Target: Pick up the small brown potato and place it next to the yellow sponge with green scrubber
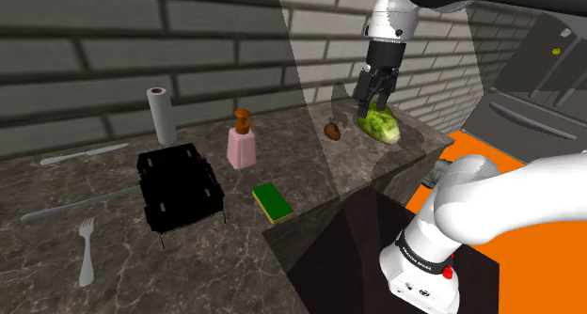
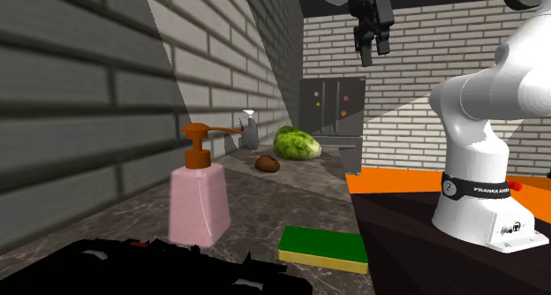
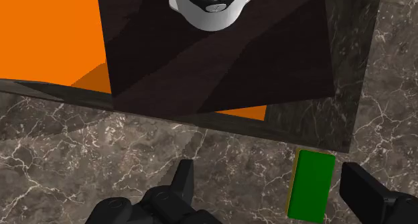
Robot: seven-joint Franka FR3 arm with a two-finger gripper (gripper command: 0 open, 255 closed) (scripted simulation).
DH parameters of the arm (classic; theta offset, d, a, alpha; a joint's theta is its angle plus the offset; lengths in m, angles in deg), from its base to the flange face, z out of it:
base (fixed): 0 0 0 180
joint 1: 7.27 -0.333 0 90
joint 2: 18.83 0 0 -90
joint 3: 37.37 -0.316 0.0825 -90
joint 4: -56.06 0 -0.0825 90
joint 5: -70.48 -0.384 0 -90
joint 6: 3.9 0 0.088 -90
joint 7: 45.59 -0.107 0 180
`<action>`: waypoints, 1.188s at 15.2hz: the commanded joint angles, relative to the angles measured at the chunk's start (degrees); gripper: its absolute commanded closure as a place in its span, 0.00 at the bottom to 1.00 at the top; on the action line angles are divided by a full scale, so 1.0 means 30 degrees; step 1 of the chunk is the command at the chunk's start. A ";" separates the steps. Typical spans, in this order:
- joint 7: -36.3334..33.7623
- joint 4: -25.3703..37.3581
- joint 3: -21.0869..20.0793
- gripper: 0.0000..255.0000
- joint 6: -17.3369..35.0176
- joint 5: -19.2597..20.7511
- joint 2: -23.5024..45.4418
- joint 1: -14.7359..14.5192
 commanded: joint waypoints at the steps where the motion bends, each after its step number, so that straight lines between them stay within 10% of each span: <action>1: 0.0000 0.0000 0.0000 0.00 0.0000 0.0000 0.0000 0.0000; 18: 0.1649 -0.0522 0.2479 0.00 0.9737 0.3656 0.8386 0.1908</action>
